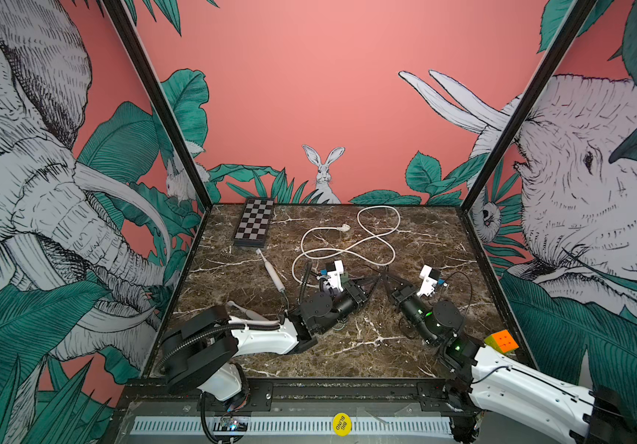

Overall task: Charge the electric toothbrush
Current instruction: Pick up the charging cable from the center of the board.

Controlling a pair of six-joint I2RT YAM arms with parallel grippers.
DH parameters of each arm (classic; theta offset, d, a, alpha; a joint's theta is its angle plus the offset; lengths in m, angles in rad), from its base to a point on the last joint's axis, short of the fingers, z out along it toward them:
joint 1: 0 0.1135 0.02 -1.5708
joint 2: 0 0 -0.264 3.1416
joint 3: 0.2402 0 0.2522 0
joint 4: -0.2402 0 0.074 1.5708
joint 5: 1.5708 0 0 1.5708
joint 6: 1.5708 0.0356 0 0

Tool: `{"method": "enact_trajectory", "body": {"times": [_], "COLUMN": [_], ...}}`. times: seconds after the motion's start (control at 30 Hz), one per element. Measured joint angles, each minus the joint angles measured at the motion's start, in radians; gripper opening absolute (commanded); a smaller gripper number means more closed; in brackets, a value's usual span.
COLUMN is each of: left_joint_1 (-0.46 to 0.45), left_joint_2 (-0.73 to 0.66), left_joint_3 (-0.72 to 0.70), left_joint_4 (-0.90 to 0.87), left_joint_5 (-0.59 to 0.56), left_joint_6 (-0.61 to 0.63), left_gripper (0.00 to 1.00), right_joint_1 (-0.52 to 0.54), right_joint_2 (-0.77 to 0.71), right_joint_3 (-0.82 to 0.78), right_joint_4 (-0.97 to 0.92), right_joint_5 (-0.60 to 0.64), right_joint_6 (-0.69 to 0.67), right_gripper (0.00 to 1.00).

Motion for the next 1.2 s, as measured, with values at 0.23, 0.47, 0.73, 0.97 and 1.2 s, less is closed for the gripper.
{"method": "enact_trajectory", "body": {"times": [0.23,0.47,0.73,0.97,1.2], "left_joint_1": [0.000,-0.001,0.097,0.201,0.284], "left_joint_2": [0.001,0.000,-0.086,-0.137,-0.187], "left_joint_3": [0.008,0.010,0.009,0.023,0.026], "left_joint_4": [-0.018,-0.029,-0.177,-0.296,-0.407], "left_joint_5": [0.001,0.002,0.157,0.408,0.622], "left_joint_6": [0.009,0.014,0.031,0.051,0.067], "left_gripper": [0.01,0.00,0.00,0.00,0.00], "right_joint_1": [0.000,-0.006,-0.122,-0.217,-0.238], "right_joint_2": [-0.005,-0.061,-0.290,-0.098,0.082], "right_joint_3": [0.000,0.000,0.135,0.354,0.369], "right_joint_4": [0.000,-0.072,-0.482,-0.611,-0.616], "right_joint_5": [0.001,-0.002,-0.140,-0.554,-0.879], "right_joint_6": [0.003,0.008,-0.114,-0.220,-0.269], "right_gripper": [0.00,0.32,0.57,0.51,0.49]}}
